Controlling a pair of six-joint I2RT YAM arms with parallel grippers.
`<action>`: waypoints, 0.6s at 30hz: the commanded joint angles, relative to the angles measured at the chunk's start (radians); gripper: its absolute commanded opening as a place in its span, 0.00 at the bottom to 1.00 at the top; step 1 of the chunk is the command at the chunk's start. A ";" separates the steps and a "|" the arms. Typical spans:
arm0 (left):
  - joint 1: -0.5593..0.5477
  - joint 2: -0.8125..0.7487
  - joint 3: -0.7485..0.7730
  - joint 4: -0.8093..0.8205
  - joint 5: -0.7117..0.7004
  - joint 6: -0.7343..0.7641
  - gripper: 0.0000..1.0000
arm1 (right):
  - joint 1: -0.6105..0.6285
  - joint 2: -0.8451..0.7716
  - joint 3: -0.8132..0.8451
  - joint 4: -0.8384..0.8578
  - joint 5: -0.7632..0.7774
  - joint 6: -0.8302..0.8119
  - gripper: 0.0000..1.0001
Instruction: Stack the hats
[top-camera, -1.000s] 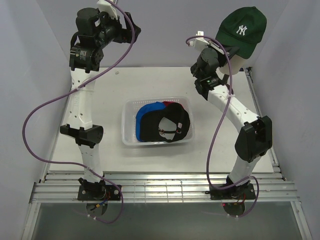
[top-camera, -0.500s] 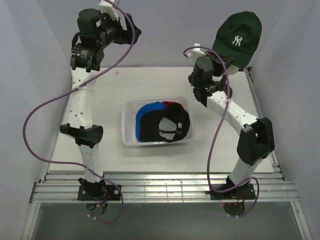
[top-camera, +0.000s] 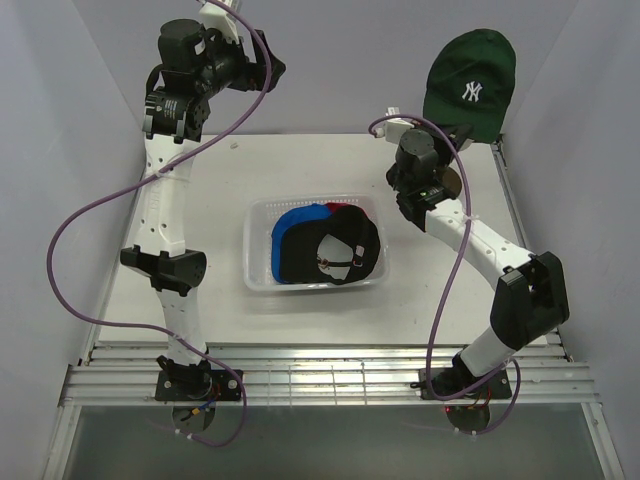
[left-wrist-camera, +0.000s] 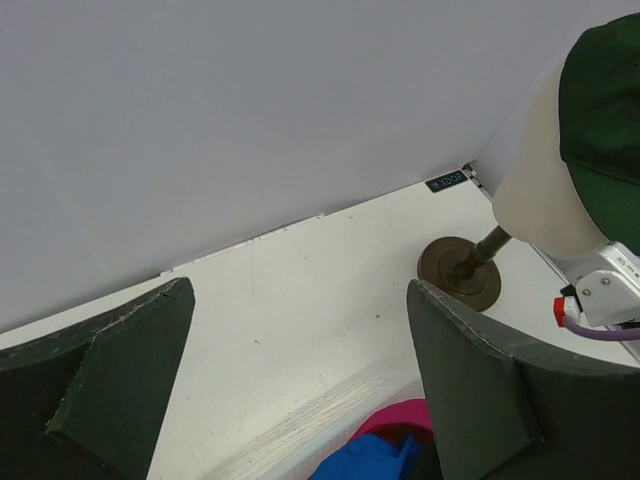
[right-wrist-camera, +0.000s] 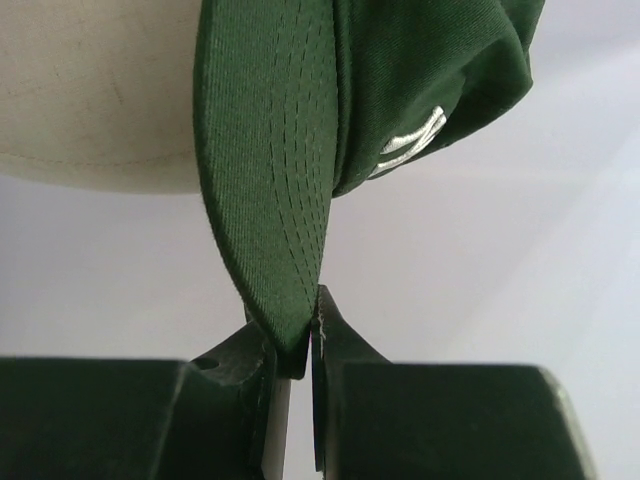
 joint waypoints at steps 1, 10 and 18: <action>0.009 -0.035 -0.002 0.005 0.018 -0.010 0.98 | 0.010 -0.008 0.005 -0.039 -0.010 -0.035 0.08; 0.007 -0.038 -0.008 0.005 0.016 -0.003 0.98 | 0.026 -0.019 -0.003 0.123 -0.006 -0.050 0.60; 0.007 -0.039 -0.014 0.007 0.028 -0.006 0.98 | 0.078 -0.106 -0.040 0.018 -0.052 0.127 0.69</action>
